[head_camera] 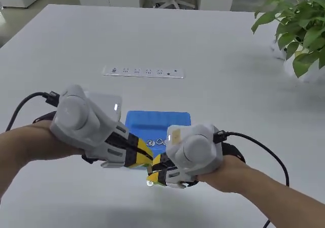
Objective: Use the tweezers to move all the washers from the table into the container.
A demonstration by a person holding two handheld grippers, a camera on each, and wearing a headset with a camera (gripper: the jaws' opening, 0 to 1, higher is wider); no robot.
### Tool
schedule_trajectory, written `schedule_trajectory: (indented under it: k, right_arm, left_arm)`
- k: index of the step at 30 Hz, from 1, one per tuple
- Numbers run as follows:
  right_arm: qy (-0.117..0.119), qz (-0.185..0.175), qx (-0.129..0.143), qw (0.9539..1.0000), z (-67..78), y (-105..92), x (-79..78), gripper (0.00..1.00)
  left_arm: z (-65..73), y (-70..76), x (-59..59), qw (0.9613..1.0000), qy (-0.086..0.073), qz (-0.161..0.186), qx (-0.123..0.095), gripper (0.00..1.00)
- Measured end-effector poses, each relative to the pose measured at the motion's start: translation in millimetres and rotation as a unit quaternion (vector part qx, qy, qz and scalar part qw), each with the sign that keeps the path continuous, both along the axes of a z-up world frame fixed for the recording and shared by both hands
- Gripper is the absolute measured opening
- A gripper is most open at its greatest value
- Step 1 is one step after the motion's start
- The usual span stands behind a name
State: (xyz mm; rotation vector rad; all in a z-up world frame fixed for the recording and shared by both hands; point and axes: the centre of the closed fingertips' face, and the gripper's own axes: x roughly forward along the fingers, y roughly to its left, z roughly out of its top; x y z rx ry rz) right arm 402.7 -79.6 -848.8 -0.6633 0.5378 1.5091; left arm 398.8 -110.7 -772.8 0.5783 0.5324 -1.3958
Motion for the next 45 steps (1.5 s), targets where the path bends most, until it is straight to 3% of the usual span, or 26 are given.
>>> schedule_trajectory:
  k: [19, 45]
  right_arm:
    - [0.015, 0.000, -0.002, 0.9999, -12.1, 1.6, -5.3, 0.12]
    - [0.017, -0.006, -0.004, 0.9998, -15.2, -2.4, -4.4, 0.12]
  left_arm:
    - [-12.6, 1.2, -3.8, 0.9999, 0.017, 0.002, 0.002, 0.04]
    - [-15.1, -0.9, -1.5, 0.9999, 0.015, 0.002, 0.000, 0.05]
